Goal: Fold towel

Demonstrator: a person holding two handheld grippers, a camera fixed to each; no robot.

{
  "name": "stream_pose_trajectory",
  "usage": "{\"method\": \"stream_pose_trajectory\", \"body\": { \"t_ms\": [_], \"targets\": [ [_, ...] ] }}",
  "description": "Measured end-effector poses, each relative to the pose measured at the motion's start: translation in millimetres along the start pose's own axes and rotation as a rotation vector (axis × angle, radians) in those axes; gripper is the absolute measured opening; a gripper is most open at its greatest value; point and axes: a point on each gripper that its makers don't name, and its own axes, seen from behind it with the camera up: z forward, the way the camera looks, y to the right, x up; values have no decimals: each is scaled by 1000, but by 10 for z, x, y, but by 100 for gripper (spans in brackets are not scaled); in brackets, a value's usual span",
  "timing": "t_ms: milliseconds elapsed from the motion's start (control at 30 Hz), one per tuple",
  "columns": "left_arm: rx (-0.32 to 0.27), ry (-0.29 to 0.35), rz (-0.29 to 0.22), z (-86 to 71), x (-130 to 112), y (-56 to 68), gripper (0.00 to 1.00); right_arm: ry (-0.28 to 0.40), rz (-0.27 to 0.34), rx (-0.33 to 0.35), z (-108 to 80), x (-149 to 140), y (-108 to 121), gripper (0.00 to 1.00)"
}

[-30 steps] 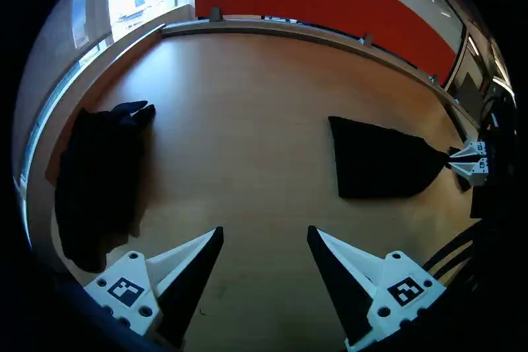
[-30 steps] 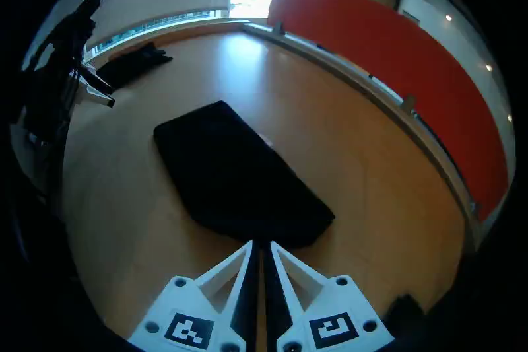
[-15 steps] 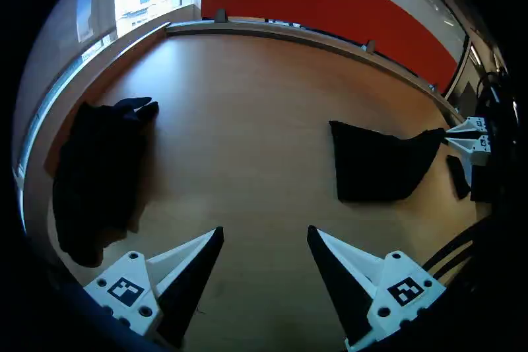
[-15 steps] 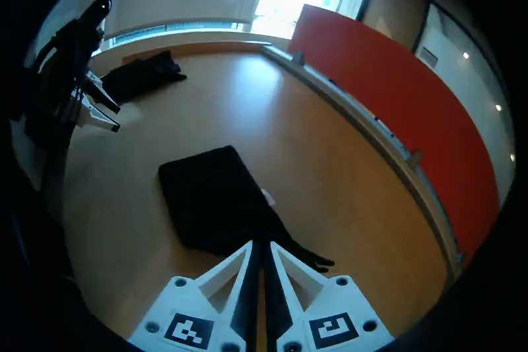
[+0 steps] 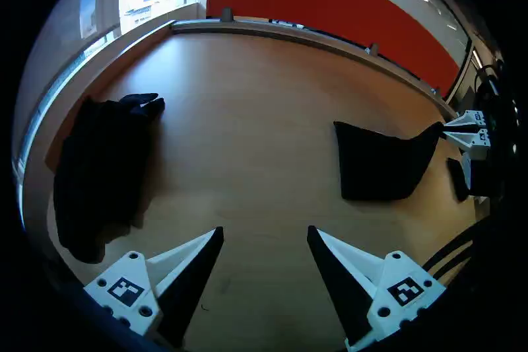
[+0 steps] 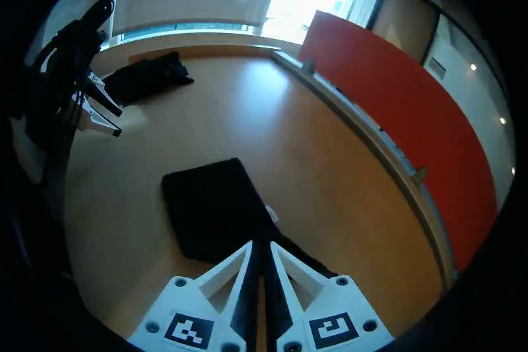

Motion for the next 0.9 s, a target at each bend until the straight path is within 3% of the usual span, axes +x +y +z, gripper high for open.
{"method": "stream_pose_trajectory", "body": {
  "t_ms": [300,500,700,900],
  "targets": [
    [4,13,-32,-37,-28,-23,94,17,-97,68,218,331,-192,3],
    [12,28,-63,-97,-67,-38,94,13,-158,133,458,510,-464,3],
    [15,35,-114,-181,-156,-67,94,-5,-172,217,796,558,-896,3],
    [23,39,-156,-243,-227,-140,94,-53,-153,280,1134,423,-1214,3]
  ]
}}
